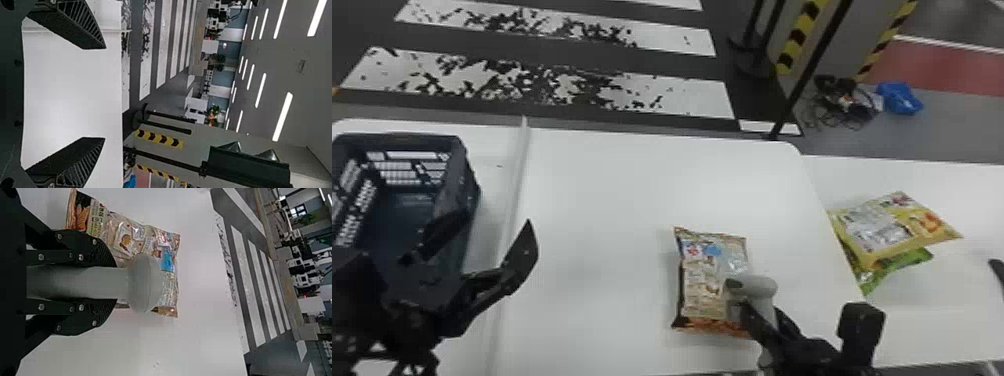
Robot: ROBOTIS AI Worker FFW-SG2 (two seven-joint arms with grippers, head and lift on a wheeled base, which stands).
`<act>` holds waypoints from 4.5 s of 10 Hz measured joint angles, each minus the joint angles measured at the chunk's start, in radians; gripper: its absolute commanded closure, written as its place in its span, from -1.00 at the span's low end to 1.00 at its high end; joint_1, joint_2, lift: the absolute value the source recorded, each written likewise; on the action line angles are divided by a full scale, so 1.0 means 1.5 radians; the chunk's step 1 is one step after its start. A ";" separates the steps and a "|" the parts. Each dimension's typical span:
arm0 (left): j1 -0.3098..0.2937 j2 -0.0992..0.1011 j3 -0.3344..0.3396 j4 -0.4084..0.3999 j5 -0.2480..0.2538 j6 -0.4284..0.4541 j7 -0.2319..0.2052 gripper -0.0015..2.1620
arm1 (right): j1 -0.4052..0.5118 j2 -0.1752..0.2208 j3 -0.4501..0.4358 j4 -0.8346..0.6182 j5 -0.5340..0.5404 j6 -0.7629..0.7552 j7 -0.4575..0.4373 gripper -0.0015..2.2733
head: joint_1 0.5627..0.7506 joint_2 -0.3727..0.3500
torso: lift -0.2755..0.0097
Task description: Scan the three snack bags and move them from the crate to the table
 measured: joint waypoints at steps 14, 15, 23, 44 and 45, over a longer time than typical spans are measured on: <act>0.003 0.005 -0.002 -0.020 -0.013 0.040 0.005 -0.97 | -0.330 -0.082 -0.099 0.330 0.075 0.031 0.044 0.87 | 0.41 -0.94 | 0.50; 0.002 0.005 0.000 -0.020 -0.013 0.042 0.005 -0.97 | -0.349 -0.085 -0.095 0.364 0.087 0.015 0.044 0.44 | 0.41 -0.94 | 0.50; -0.005 0.004 0.003 -0.011 -0.013 0.057 0.005 -0.97 | -0.238 -0.088 -0.139 0.164 -0.031 0.147 0.130 -0.90 | 0.41 -0.87 | 0.50; 0.001 0.007 -0.008 -0.005 -0.014 0.053 -0.002 -0.97 | -0.322 -0.103 -0.043 0.270 -0.053 0.318 0.395 0.95 | 0.41 -0.37 | 0.50; -0.001 0.007 -0.015 -0.005 -0.018 0.054 0.001 -0.97 | -0.302 -0.095 -0.076 0.218 -0.076 0.325 0.365 0.95 | 0.41 -0.43 | 0.50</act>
